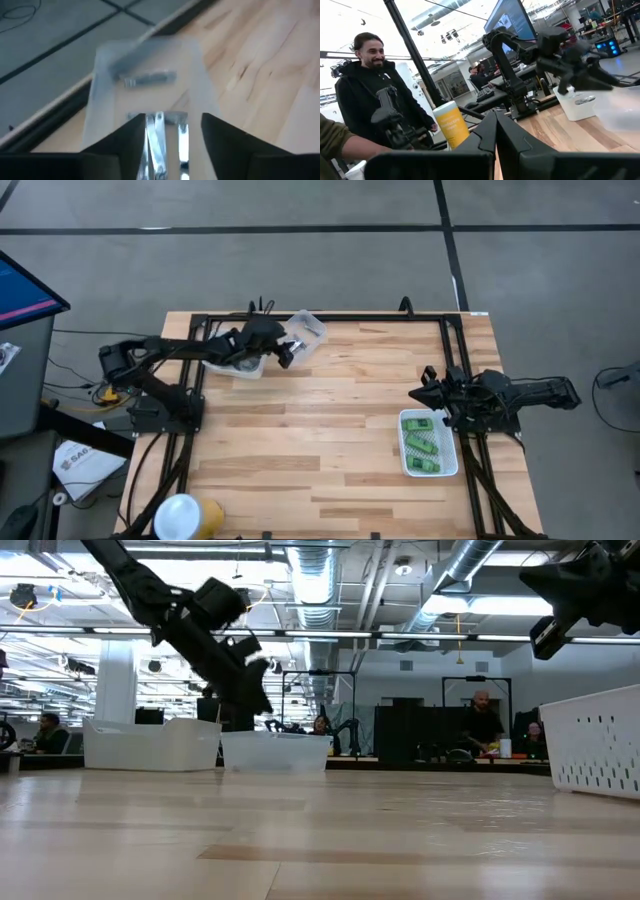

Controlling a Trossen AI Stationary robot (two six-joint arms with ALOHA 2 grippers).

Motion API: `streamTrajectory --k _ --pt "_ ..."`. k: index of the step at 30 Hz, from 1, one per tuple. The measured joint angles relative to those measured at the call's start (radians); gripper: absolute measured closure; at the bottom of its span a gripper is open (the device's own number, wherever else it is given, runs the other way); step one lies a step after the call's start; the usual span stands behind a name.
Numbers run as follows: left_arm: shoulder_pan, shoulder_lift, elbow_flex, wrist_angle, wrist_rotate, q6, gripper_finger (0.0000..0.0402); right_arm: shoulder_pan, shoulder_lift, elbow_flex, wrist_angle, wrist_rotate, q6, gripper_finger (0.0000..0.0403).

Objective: Pick & Place Travel size toiletries
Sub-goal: Return to Home Position

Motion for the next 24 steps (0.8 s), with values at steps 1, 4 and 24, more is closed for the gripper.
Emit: streamTrajectory --k 1,4,24 --pt "-0.003 -0.022 0.0 0.0 0.001 -0.011 0.0206 0.0 0.0 0.0 0.0 0.0 0.0 0.0403" --pt "-0.013 -0.145 -0.001 0.005 0.0 -0.069 0.0188 0.0 0.0 0.0 0.0 0.0 0.0 0.0403" --pt "-0.074 -1.155 -0.355 -0.017 -0.003 -0.002 0.0401 0.0 0.0 -0.001 0.0 -0.001 0.0 0.0403"
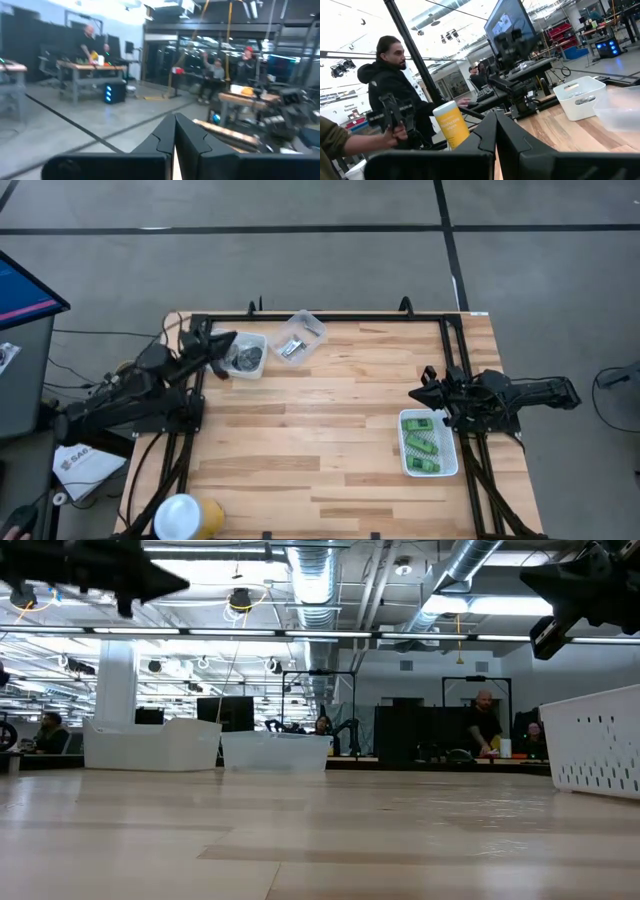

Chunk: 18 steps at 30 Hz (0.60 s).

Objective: Pick & Place Travel size toiletries
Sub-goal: Return to Home Position

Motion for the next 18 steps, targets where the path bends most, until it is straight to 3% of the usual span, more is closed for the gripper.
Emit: streamTrajectory --k 9,18 --pt "0.0 -0.198 -0.246 0.002 0.06 -0.109 0.0401 0.0 0.0 0.0 0.0 0.0 0.0 0.0403" --pt "0.0 -0.224 -0.315 -0.024 0.046 -0.086 0.0401 0.0 0.0 0.0 0.0 0.0 0.0 0.0403"
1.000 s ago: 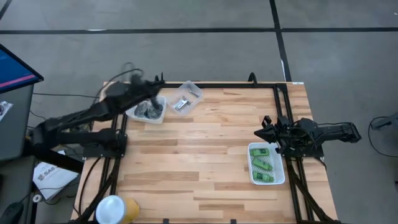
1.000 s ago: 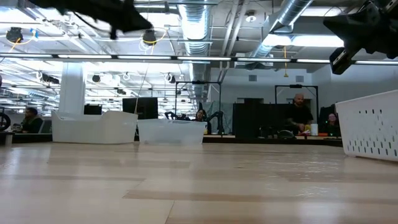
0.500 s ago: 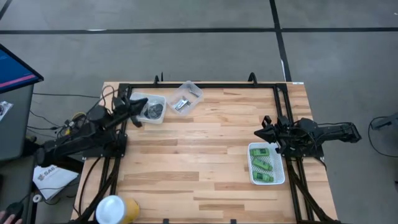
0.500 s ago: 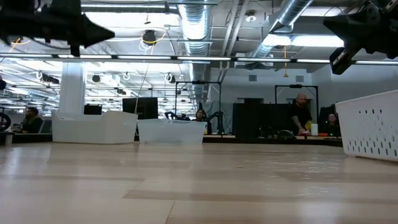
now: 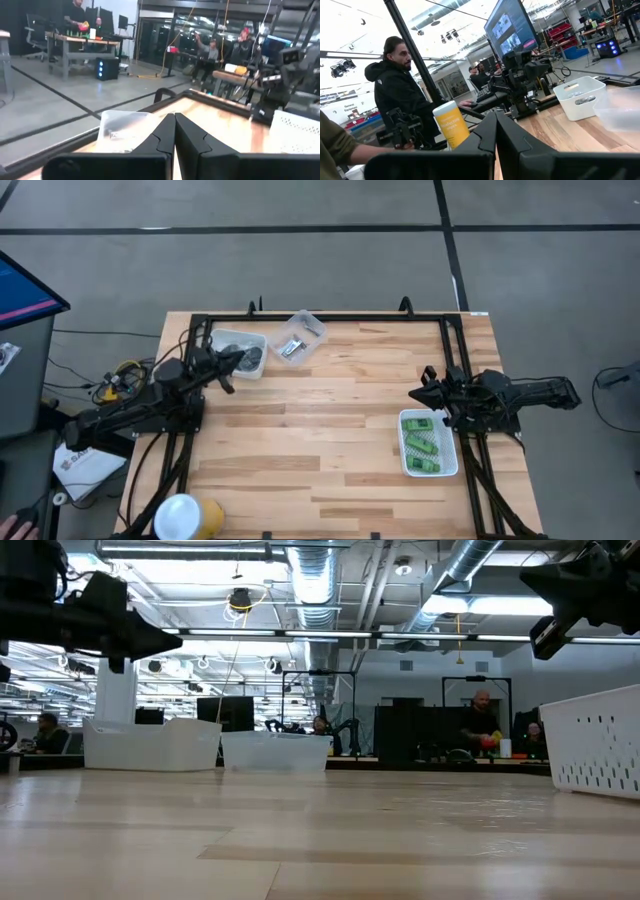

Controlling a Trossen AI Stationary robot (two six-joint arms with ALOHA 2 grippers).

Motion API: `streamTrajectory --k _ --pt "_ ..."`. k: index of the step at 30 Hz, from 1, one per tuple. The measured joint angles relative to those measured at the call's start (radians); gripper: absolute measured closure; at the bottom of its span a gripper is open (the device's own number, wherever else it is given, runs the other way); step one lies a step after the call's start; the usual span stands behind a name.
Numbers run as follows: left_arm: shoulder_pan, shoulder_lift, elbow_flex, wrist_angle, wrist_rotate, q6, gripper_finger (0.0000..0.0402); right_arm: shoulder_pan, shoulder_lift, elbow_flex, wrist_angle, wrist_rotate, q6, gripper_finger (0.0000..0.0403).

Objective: Pick & Place Travel size toiletries
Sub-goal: Return to Home Position

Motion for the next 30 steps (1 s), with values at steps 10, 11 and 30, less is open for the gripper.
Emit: streamTrajectory --k 10,11,30 --pt "0.0 0.004 0.0 -0.044 0.145 0.115 0.0401 0.0 0.0 0.0 0.0 0.0 0.0 0.0403" --pt "0.0 0.004 0.0 -0.054 0.152 0.114 0.0401 0.0 0.0 0.0 0.0 0.0 0.0 0.0403" --pt "0.0 0.004 0.0 -0.051 0.149 0.112 0.04 0.0 0.0 0.0 0.0 0.0 0.0 0.0403"
